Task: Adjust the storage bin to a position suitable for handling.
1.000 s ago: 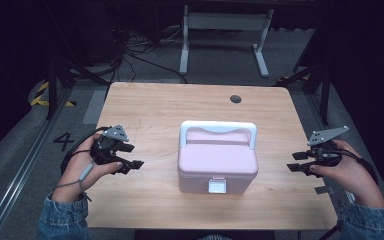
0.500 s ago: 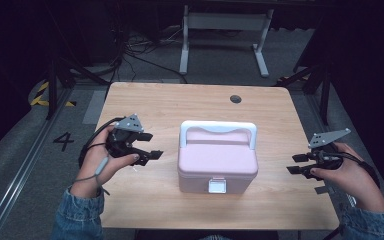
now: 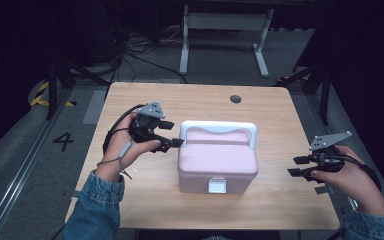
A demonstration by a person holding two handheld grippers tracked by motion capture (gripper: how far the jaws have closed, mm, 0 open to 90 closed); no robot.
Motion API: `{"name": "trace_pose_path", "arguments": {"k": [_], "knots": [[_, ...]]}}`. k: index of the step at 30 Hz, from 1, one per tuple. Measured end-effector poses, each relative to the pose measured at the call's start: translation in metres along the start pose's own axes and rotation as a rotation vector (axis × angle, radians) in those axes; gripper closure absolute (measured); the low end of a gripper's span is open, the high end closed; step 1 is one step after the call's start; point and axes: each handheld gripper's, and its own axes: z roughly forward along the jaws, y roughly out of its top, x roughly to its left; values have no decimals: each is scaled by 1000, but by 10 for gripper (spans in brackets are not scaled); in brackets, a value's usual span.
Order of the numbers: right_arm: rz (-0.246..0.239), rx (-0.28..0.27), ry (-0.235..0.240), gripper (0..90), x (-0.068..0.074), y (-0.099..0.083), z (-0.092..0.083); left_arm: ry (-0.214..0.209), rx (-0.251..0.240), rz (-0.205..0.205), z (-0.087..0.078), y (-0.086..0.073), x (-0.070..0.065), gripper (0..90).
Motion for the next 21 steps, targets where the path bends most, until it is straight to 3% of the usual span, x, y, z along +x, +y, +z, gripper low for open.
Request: {"name": "trace_pose_path", "arguments": {"k": [9, 21], "knots": [[25, -2, 6, 477, -1, -4, 0, -41, -7, -9, 21, 15, 11, 312], [36, -12, 11, 477, -1, -5, 0, -57, -7, 23, 36, 25, 8, 464]]}}
